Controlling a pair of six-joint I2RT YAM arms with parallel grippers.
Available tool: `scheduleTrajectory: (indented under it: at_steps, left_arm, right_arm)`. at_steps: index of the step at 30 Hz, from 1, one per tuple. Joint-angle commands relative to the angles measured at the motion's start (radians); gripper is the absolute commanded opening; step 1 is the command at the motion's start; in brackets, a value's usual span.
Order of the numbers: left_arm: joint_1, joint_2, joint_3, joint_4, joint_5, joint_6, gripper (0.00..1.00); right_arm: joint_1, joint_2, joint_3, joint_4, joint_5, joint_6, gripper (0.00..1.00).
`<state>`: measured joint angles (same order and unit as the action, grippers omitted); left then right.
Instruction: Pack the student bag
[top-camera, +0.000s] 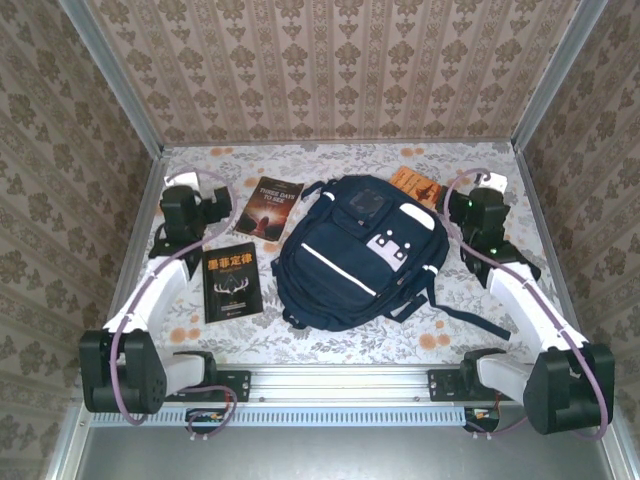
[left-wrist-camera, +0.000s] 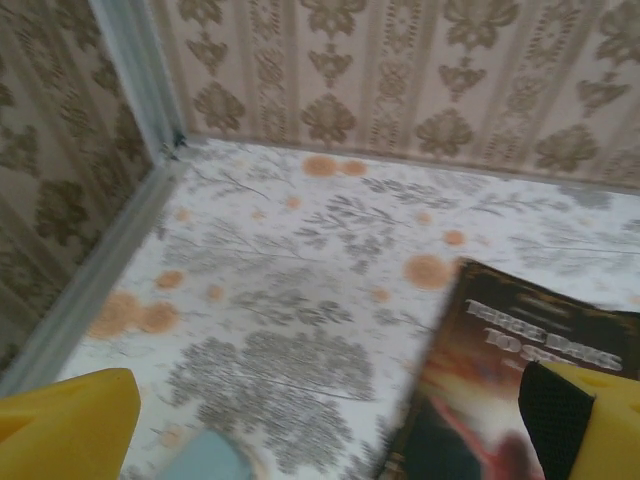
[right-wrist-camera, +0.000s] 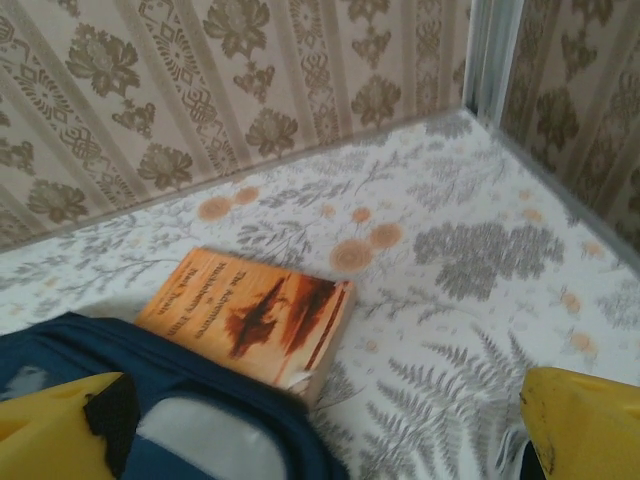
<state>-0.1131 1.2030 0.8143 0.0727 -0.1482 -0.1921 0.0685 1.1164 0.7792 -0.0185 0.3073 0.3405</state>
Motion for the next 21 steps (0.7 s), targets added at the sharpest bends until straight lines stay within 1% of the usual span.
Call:
scheduleTrajectory:
  at_steps: [1, 3, 4, 6, 8, 11, 13, 14, 19, 21]
  left_arm:
    - [-0.056, 0.009, 0.108, -0.369, 0.096, -0.161, 1.0]
    - [-0.093, 0.023, 0.156, -0.443, 0.155, -0.184, 1.0]
    - [-0.115, 0.027, 0.168, -0.465, 0.17, -0.204, 1.0]
    - [-0.158, 0.029, 0.163, -0.457, 0.237, -0.214, 1.0]
    - [-0.214, 0.035, 0.149, -0.428, 0.287, -0.239, 0.99]
    - [-0.301, 0.073, 0.122, -0.333, 0.392, -0.244, 0.87]
    - [-0.37, 0.115, 0.117, -0.299, 0.394, -0.235, 0.84]
    - [-0.401, 0.15, 0.129, -0.306, 0.387, -0.23, 0.81]
    - [-0.479, 0.322, 0.225, -0.361, 0.392, -0.247, 0.7]
    - [-0.502, 0.381, 0.259, -0.37, 0.406, -0.255, 0.68]
  right_arm:
    - [0.008, 0.003, 0.056, -0.425, -0.161, 0.189, 1.0]
    - [0.013, 0.01, 0.061, -0.479, -0.268, 0.233, 1.0]
    - [0.018, 0.013, 0.061, -0.506, -0.3, 0.258, 0.99]
    - [0.031, 0.014, 0.045, -0.55, -0.314, 0.32, 0.98]
    - [0.043, 0.014, 0.016, -0.536, -0.348, 0.345, 0.95]
    - [0.061, 0.032, -0.017, -0.525, -0.344, 0.405, 0.93]
    - [0.074, 0.057, -0.033, -0.456, -0.383, 0.436, 0.9]
    - [0.086, 0.074, -0.039, -0.437, -0.398, 0.449, 0.89]
    - [0.158, 0.167, -0.031, -0.396, -0.41, 0.477, 0.85]
    - [0.171, 0.203, -0.025, -0.396, -0.399, 0.484, 0.85]
